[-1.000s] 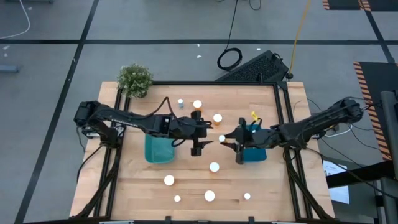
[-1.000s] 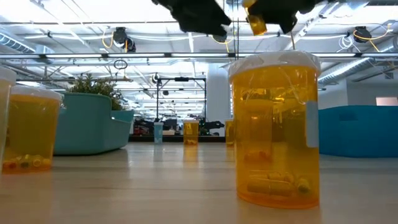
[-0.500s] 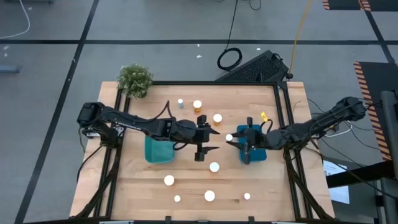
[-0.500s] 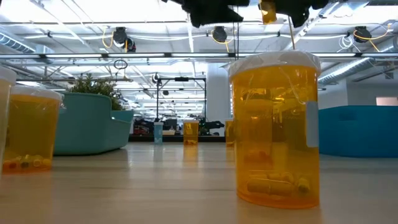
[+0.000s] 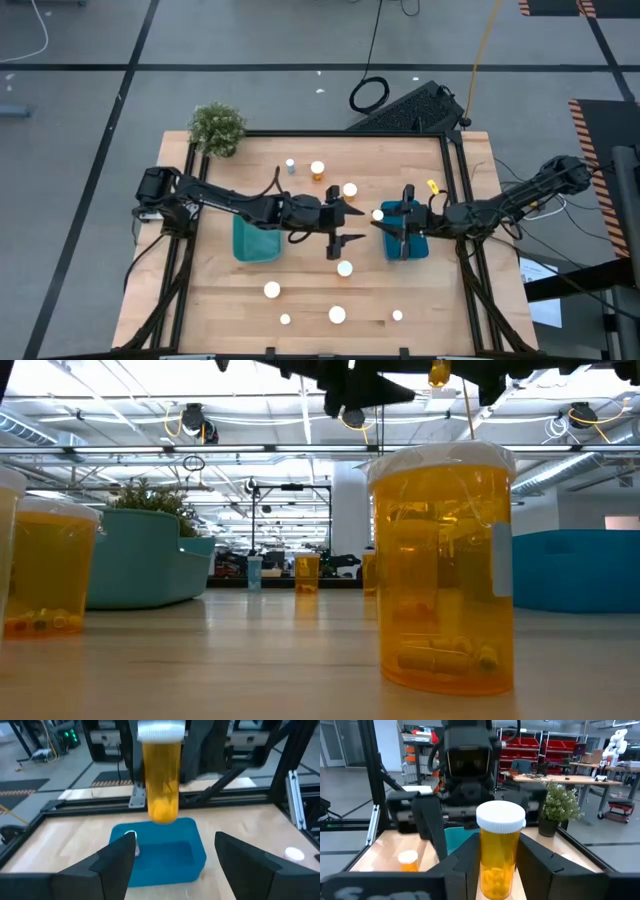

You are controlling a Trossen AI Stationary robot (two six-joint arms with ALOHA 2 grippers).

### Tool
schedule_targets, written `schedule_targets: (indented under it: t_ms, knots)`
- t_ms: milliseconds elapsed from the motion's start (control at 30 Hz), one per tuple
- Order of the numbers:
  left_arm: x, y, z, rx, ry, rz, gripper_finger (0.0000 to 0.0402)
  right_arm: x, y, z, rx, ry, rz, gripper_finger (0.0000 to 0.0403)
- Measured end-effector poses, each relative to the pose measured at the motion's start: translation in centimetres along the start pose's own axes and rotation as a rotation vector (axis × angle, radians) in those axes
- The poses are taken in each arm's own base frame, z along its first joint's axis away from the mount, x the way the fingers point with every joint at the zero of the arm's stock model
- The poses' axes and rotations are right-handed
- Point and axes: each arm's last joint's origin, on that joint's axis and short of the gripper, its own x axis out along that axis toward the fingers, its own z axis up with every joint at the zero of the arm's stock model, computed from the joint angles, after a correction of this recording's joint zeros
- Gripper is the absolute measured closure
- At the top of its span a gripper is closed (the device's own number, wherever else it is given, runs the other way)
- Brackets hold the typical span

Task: Pick and place medicine bottles into bin by pill shape (circle, oval)
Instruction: Put the small orange tablet bottle into the blue bin

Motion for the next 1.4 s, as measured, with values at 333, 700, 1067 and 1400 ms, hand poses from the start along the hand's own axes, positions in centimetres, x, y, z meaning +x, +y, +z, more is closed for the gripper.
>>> schedule_targets:
  t_ms: [333, 700, 1067, 1400]
  knots:
    - [1.5, -0.2, -0.5, -0.042, -0.101, 0.01, 0.0128, 0.6, 0.3, -0.6, -0.018, 0.014, 0.004, 0.0298]
    - [1.5, -0.2, -0.6, -0.047, -0.101, 0.031, 0.0129, 1.0, 0.4, -0.6, -0.019, -0.011, -0.001, 0.0298]
    - [1.5, -0.2, -0.3, -0.053, -0.125, 0.046, 0.0131, 1.0, 0.4, -0.6, -0.025, -0.009, -0.001, 0.0298]
    - [1.5, -0.3, -0.3, -0.045, -0.127, 0.027, 0.0215, 1.0, 0.4, -0.6, -0.024, -0.009, -0.001, 0.0298]
